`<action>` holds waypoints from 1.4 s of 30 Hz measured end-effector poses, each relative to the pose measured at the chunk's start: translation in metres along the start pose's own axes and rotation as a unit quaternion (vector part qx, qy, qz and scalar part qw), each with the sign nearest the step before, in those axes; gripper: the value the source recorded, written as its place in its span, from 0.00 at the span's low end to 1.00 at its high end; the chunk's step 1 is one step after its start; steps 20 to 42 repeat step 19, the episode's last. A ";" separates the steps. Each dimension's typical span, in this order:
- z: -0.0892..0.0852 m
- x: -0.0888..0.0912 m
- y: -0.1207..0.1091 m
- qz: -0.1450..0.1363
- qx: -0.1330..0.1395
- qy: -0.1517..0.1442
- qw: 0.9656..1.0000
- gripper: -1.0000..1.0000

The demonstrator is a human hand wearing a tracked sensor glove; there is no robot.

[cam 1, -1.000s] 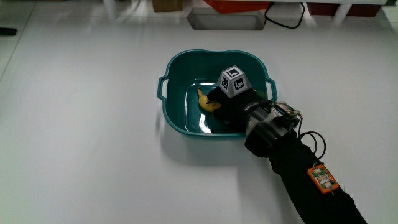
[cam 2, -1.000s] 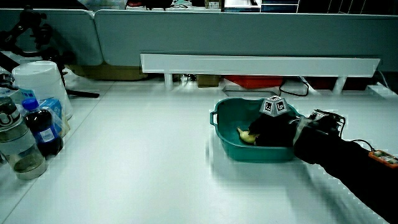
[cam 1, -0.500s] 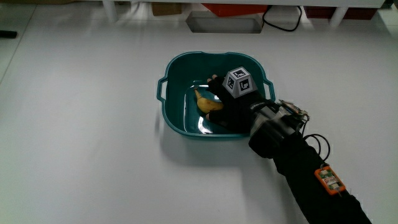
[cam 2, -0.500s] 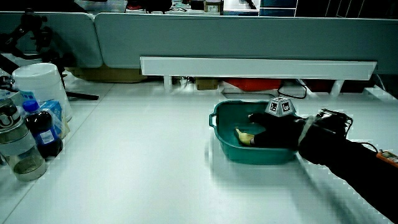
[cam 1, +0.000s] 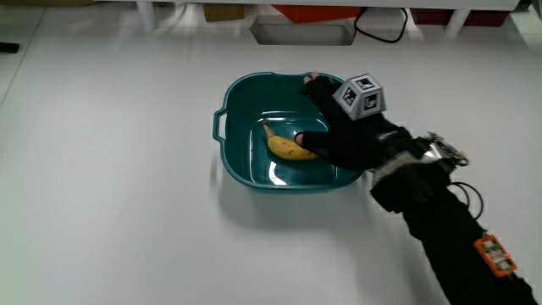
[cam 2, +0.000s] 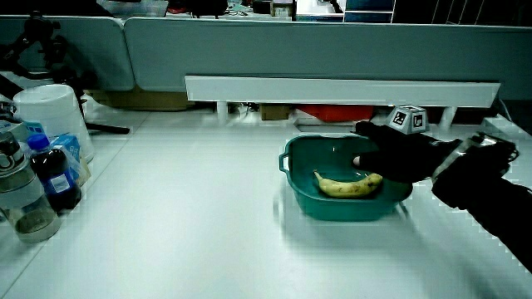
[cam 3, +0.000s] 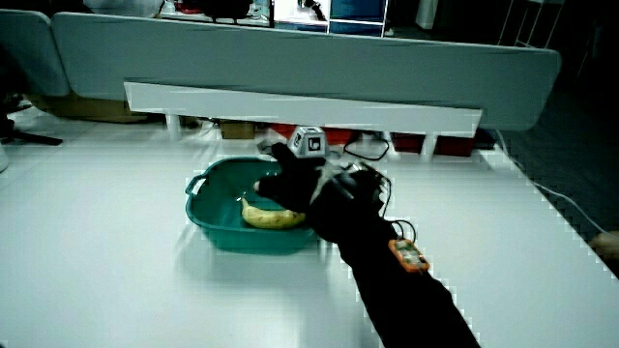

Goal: Place banana into plate

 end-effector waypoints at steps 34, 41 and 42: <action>0.007 0.045 -0.111 -0.052 0.063 -0.116 0.990 0.00; 0.007 0.045 -0.111 -0.052 0.063 -0.116 0.990 0.00; 0.007 0.045 -0.111 -0.052 0.063 -0.116 0.990 0.00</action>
